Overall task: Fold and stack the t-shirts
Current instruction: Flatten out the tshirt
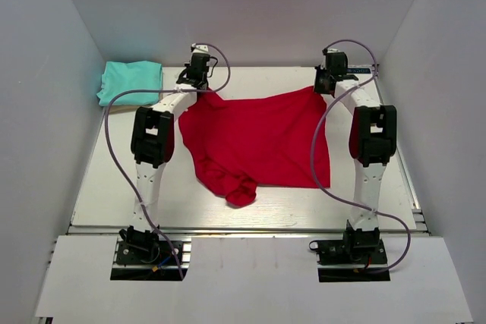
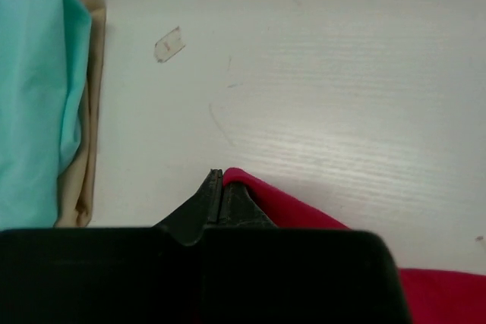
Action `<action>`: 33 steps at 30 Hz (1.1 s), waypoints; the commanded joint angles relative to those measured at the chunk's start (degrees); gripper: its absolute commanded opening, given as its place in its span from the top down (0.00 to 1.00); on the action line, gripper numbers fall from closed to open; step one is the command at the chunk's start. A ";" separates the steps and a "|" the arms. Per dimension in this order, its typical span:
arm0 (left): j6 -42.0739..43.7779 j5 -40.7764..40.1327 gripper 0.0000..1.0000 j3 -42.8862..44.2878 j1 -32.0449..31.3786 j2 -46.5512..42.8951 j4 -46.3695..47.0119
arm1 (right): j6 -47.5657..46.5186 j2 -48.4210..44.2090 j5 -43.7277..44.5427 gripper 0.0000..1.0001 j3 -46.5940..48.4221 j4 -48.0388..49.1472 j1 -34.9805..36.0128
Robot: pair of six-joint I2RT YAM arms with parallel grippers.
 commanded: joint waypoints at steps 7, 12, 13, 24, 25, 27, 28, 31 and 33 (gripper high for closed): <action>-3.45 1.62 1.00 6.16 0.71 -2.17 0.30 | -1.18 -0.81 1.65 1.00 7.34 1.77 -0.16; -3.45 0.40 1.00 -8.16 0.71 -19.79 7.24 | -1.80 -13.73 3.76 1.00 -2.58 7.03 -0.16; -2.75 0.39 1.00 -9.49 0.71 -22.46 7.86 | -1.88 -15.75 3.50 1.00 -3.81 8.43 0.02; -2.13 4.17 1.00 -28.83 0.71 -53.21 10.59 | -0.92 -49.83 1.22 1.00 -23.40 10.82 -0.24; -2.13 4.69 1.00 -30.49 0.71 -55.07 10.59 | -1.18 -51.18 0.96 1.00 -24.03 10.91 -0.16; -2.13 5.66 1.00 -31.12 0.71 -59.98 10.59 | -1.36 -56.08 0.08 1.00 -25.35 10.91 -0.24; -2.13 5.66 1.00 -31.12 0.10 -61.49 10.59 | -1.79 -57.07 -0.27 1.00 -25.44 10.91 -0.24; -1.51 8.98 1.00 -31.12 0.10 -67.19 9.36 | -2.84 -61.91 -0.63 1.00 -24.14 10.91 -0.16; -0.99 10.58 1.00 -30.59 0.10 -70.02 9.36 | -3.12 -63.93 -1.24 1.00 -23.08 10.21 -0.24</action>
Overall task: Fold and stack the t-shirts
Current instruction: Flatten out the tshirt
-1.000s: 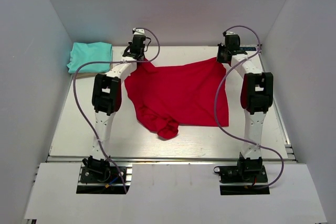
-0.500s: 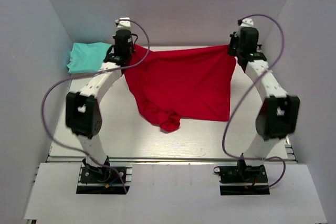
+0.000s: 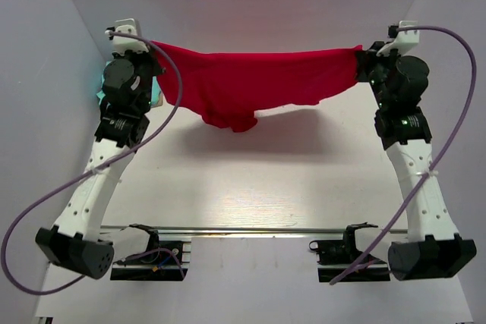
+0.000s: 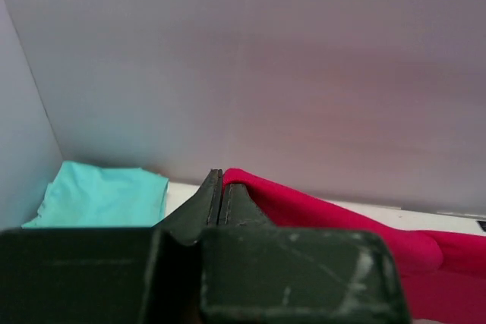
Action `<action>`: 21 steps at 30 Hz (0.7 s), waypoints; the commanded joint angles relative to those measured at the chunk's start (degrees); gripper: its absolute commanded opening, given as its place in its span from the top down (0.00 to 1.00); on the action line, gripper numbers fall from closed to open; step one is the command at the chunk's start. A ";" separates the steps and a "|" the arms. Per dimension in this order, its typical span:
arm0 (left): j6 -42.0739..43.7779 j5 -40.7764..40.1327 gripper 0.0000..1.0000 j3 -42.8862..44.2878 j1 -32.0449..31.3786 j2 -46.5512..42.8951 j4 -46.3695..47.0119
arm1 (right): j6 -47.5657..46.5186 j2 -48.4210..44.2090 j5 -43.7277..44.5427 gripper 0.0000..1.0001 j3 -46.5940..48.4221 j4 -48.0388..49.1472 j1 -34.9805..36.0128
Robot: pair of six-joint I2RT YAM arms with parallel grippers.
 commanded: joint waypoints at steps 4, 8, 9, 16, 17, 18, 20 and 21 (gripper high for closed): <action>3.02 3.16 1.00 2.00 -0.01 -11.33 0.07 | -2.82 -9.15 -1.80 1.00 4.82 3.17 -0.33; 4.78 2.45 1.00 3.41 -0.01 -16.51 -0.46 | -3.25 -14.09 2.05 1.00 2.47 10.99 -0.07; 5.48 1.84 1.00 3.93 -0.01 -17.48 0.07 | -3.34 -15.57 3.03 1.00 2.37 12.13 -0.16; 9.00 2.09 1.00 10.96 -0.01 -18.72 -3.00 | -7.91 -15.77 6.37 1.00 9.92 10.39 -0.16; 9.61 2.62 1.00 11.93 -0.01 -18.72 -3.00 | -8.44 -14.89 6.99 1.00 12.02 9.69 -0.16; 9.62 3.32 1.00 12.46 -0.01 -18.72 -3.96 | -8.62 -14.71 7.34 1.00 12.30 9.59 -0.16; 9.62 7.08 1.00 11.94 -0.01 -19.77 -3.98 | -8.53 -15.50 6.03 1.00 12.04 9.77 -0.07; 9.62 8.07 1.00 11.94 -0.01 -20.30 -3.36 | -8.44 -15.76 5.07 1.00 12.13 9.86 -0.07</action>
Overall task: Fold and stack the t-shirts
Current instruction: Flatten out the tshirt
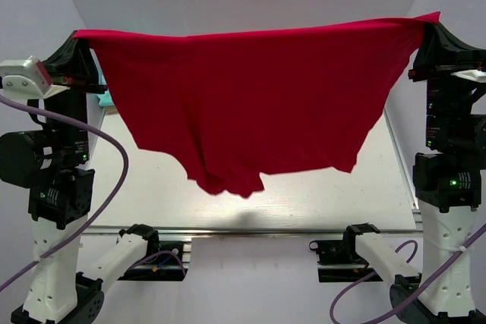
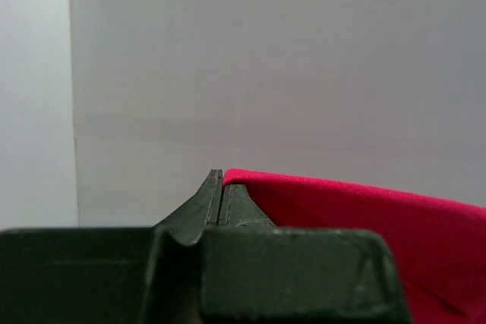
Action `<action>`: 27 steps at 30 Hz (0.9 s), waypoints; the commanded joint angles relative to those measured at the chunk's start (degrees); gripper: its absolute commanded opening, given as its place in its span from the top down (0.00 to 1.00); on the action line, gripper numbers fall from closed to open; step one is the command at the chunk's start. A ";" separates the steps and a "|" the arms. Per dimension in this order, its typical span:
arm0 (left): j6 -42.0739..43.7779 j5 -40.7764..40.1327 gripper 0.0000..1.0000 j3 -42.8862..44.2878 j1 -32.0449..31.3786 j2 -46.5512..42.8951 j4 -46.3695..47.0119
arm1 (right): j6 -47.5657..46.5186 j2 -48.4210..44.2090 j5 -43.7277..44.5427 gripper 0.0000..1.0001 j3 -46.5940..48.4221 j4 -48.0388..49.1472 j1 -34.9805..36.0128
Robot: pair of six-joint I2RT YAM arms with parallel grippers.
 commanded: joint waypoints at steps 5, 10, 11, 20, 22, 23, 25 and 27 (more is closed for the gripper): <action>1.29 1.88 1.00 5.16 0.69 1.43 -5.45 | -1.38 -0.23 0.25 1.00 2.49 1.00 -0.16; 1.81 -0.95 1.00 5.16 0.69 1.96 -5.45 | -2.17 0.47 2.63 1.00 3.37 1.09 -0.16; 1.81 -0.60 1.00 5.86 0.69 2.48 -6.50 | -2.17 0.65 2.72 1.00 4.07 0.13 -0.07; -0.47 1.06 1.00 3.67 0.16 6.95 -7.82 | 0.38 1.78 -9.13 1.00 2.31 -3.11 -0.07; -0.47 0.13 1.00 6.91 0.16 9.60 -9.67 | -0.23 5.91 -9.06 1.00 4.60 -8.13 -0.16; -1.34 0.11 1.00 8.40 0.16 10.74 -10.20 | -0.76 6.53 -7.67 1.00 7.48 -8.49 -0.16; -0.57 -2.33 1.00 11.31 0.16 12.06 -10.20 | -1.64 8.12 -0.59 1.00 9.08 -8.84 -0.24; -0.04 -2.35 1.00 11.92 0.16 12.07 -10.20 | -2.96 7.42 2.18 1.00 9.62 -7.62 -0.16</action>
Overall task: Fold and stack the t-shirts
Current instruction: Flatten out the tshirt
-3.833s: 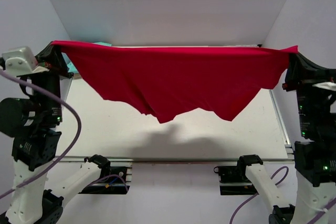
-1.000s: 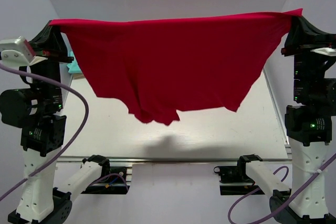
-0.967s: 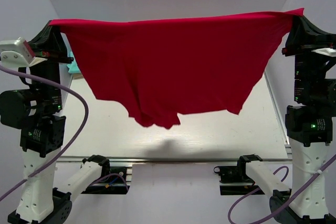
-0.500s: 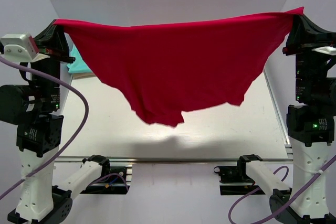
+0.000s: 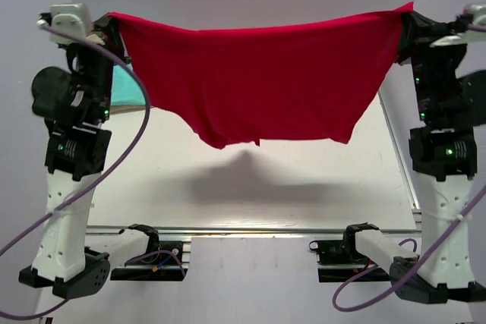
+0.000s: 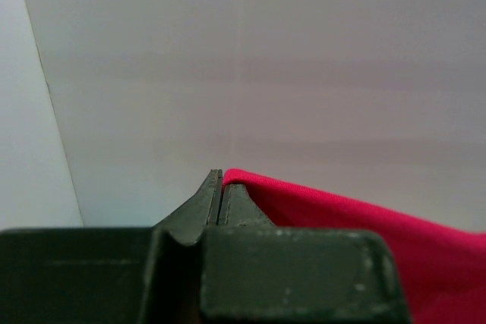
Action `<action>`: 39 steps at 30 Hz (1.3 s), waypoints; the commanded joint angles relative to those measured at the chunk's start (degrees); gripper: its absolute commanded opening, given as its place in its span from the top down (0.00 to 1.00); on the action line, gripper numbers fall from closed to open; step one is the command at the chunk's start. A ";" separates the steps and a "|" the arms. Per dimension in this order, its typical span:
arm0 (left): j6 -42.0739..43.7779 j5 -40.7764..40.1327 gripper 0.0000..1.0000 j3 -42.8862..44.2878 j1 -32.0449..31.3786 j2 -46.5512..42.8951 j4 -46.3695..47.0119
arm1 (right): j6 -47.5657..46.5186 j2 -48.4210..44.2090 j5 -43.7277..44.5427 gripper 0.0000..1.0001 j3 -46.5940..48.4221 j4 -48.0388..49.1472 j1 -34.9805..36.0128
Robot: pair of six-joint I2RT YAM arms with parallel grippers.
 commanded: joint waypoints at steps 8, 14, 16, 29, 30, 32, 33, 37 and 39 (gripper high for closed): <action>0.93 -4.19 1.00 0.80 0.10 -1.54 -0.84 | -2.65 -1.24 9.16 1.00 0.40 1.97 -0.16; 1.46 -4.19 1.00 0.88 0.10 -3.99 -0.84 | -2.39 -1.85 8.01 1.00 -0.48 1.62 -0.16; 1.46 -3.32 1.00 -0.69 0.10 -6.70 -0.84 | -1.78 -4.05 6.35 1.00 -1.62 1.97 -0.16; -0.30 2.75 1.00 -1.67 0.63 -12.17 -4.89 | -0.02 -13.72 2.56 1.00 -8.12 1.79 -0.07; -0.82 2.75 1.00 -2.71 0.63 -11.38 -4.28 | 0.42 -13.11 2.65 1.00 -9.43 2.49 -0.24; -0.83 2.75 1.00 -4.65 0.63 -10.42 -3.66 | 1.12 -11.80 2.13 1.00 -11.89 4.50 -0.33; -1.35 2.75 1.00 -5.35 0.63 -9.02 -3.66 | 1.12 -10.40 2.04 1.00 -12.43 4.69 -0.16; -2.58 1.08 1.00 -12.18 0.63 -5.06 0.63 | 4.99 -4.77 1.86 1.00 -16.55 7.76 -0.16; -3.37 -0.42 1.00 -15.19 0.63 -2.86 2.49 | 7.79 -0.11 2.74 1.00 -20.58 10.05 -0.07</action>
